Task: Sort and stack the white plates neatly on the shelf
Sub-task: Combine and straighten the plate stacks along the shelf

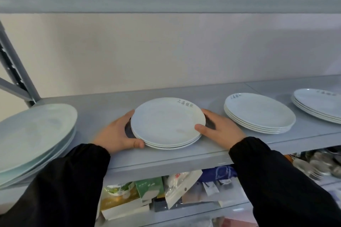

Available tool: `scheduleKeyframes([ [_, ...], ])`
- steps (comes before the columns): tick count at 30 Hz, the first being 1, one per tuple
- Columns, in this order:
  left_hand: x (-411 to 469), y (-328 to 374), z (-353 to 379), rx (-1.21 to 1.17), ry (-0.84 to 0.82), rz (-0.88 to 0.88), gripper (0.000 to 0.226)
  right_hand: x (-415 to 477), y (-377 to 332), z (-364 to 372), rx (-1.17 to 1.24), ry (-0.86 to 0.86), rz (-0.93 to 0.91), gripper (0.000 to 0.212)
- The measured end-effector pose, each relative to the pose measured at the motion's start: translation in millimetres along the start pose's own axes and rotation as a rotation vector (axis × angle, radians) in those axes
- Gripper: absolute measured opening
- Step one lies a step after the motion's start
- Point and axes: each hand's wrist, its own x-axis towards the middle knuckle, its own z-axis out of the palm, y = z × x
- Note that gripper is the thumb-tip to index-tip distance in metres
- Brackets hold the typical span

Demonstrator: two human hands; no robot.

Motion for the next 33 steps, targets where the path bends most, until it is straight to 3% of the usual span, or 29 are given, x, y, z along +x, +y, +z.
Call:
scheduleKeyframes([
  [4,-4,1,1,-0.005,0.023,-0.011,0.101,-2,1,-4,0.028,-0.069,0.019,0.070],
  [8,-4,13,3,0.016,-0.024,-0.017,0.096,-8,4,-18,0.071,-0.204,0.016,0.090],
  [12,-3,24,21,-0.060,-0.014,-0.056,0.101,-16,11,-23,0.013,-0.132,-0.012,0.104],
  [20,-8,25,28,-0.118,0.105,-0.092,0.102,-9,25,-19,0.095,-0.082,-0.057,0.095],
  [33,-11,26,33,-0.050,0.100,-0.168,0.138,-6,34,-16,0.185,-0.056,-0.069,0.093],
])
